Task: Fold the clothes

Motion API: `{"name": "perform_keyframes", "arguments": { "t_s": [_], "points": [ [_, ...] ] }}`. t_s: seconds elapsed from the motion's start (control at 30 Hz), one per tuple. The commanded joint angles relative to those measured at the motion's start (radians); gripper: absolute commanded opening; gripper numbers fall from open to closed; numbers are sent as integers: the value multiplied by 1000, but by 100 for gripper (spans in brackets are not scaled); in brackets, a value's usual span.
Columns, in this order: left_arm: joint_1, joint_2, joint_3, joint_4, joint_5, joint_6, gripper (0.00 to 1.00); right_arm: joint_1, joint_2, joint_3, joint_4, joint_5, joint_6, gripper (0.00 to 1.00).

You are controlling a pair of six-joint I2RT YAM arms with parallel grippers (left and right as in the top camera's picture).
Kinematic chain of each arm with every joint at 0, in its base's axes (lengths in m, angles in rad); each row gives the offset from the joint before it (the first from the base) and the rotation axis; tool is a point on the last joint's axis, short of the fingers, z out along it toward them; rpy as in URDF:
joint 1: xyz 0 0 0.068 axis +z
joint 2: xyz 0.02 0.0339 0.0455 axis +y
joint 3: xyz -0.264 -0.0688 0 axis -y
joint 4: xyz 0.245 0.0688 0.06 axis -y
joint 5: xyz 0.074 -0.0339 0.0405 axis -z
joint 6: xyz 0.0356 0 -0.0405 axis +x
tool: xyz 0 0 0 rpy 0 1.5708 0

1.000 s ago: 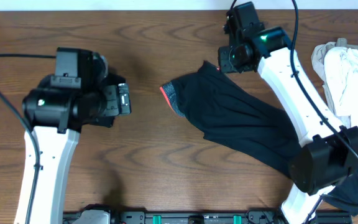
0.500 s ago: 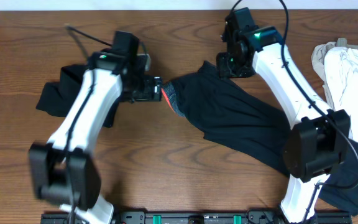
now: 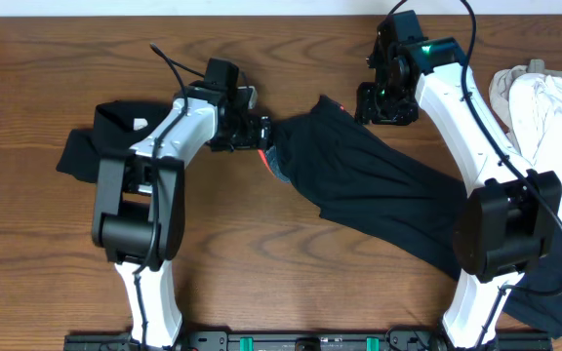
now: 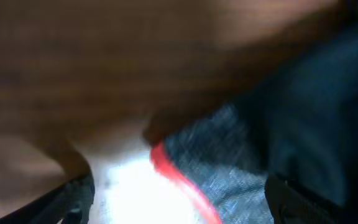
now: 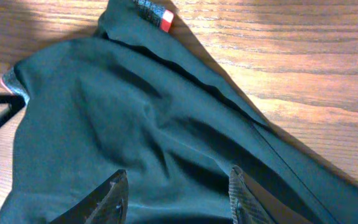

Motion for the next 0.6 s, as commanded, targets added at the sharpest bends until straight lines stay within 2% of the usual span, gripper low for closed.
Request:
{"name": "perform_keyframes", "arguments": {
  "t_s": [0.0, 0.07, 0.2, 0.5, 0.57],
  "points": [
    [-4, 56, -5, 35, 16, 13, 89, -4, -12, 5, -4, -22, 2, 51],
    [-9, 74, -5, 69, 16, 13, 86, -4, -12, 5, -4, -22, 2, 49],
    [-31, 92, -5, 103, 16, 14, 68, -4, -12, 5, -8, -21, 2, 48],
    [-84, 86, -2, 16, 11, 78, 13, -4, -12, 5, -15, -22, 2, 44],
    [-78, 66, 13, -30, -28, 77, 6, -4, -12, 5, -22, -21, 2, 43]
  ]
}}
